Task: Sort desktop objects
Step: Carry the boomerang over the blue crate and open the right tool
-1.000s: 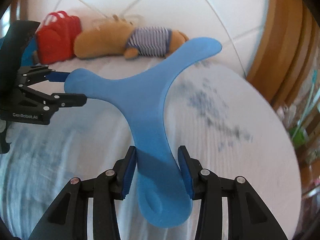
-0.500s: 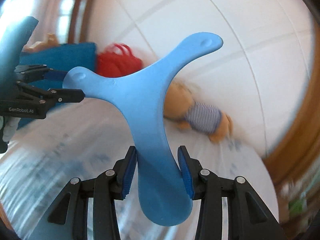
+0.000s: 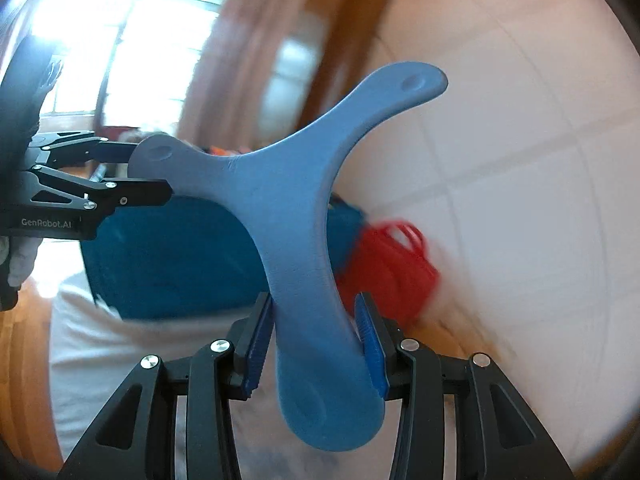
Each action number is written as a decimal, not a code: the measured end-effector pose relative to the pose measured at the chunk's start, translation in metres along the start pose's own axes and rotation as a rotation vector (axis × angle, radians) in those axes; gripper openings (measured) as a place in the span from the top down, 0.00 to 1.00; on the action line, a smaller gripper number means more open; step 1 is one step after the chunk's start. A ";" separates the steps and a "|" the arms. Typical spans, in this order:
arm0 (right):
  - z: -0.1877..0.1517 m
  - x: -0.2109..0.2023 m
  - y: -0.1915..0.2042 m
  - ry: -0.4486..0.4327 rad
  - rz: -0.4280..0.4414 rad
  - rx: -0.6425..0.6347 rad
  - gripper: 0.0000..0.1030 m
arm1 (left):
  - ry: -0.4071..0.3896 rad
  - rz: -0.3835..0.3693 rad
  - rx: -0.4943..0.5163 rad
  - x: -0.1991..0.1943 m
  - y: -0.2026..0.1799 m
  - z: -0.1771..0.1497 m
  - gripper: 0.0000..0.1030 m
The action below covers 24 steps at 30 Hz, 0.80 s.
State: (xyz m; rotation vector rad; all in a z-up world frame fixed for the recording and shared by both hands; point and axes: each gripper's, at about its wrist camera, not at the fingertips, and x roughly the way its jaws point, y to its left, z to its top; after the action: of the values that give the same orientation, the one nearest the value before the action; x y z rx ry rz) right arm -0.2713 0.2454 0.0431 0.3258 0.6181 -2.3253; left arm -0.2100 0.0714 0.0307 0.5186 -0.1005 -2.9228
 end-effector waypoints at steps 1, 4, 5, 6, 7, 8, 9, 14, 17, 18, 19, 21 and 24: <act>0.014 0.011 0.012 -0.016 0.021 -0.014 0.60 | 0.001 0.022 -0.004 0.001 0.020 0.001 0.33; 0.060 0.051 0.057 -0.059 0.082 -0.050 0.60 | 0.005 0.090 -0.015 0.004 0.082 0.002 0.33; 0.072 0.066 0.068 -0.070 0.102 -0.051 0.60 | 0.007 0.112 -0.019 0.006 0.102 0.003 0.33; 0.081 0.079 0.080 -0.077 0.119 -0.051 0.60 | 0.008 0.135 -0.022 0.007 0.123 0.003 0.33; 0.090 0.093 0.090 -0.084 0.134 -0.052 0.60 | 0.009 0.157 -0.026 0.008 0.143 0.004 0.33; 0.098 0.109 0.099 -0.092 0.148 -0.052 0.60 | 0.012 0.178 -0.029 0.010 0.164 0.005 0.33; 0.107 0.122 0.111 -0.099 0.161 -0.049 0.60 | 0.019 0.190 -0.030 0.017 0.182 0.005 0.33; 0.134 0.196 0.140 -0.068 0.204 -0.027 0.60 | 0.064 0.199 -0.038 0.056 0.234 0.006 0.33; 0.135 0.237 0.149 -0.023 0.223 -0.016 0.60 | 0.090 0.190 -0.049 0.076 0.250 0.005 0.33; 0.136 0.248 0.153 -0.007 0.226 -0.016 0.60 | 0.099 0.187 -0.052 0.083 0.255 0.005 0.33; 0.137 0.257 0.155 0.003 0.230 -0.013 0.60 | 0.108 0.184 -0.056 0.090 0.260 0.004 0.33; 0.137 0.266 0.156 0.016 0.230 -0.014 0.60 | 0.126 0.179 -0.063 0.103 0.271 0.004 0.33; 0.140 0.275 0.155 0.034 0.226 -0.015 0.60 | 0.151 0.170 -0.072 0.122 0.286 0.003 0.28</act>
State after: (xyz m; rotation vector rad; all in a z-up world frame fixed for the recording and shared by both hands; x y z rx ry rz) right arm -0.3722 -0.0817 0.0020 0.4073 0.5840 -2.1022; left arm -0.2794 -0.2312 0.0195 0.6804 -0.0184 -2.7013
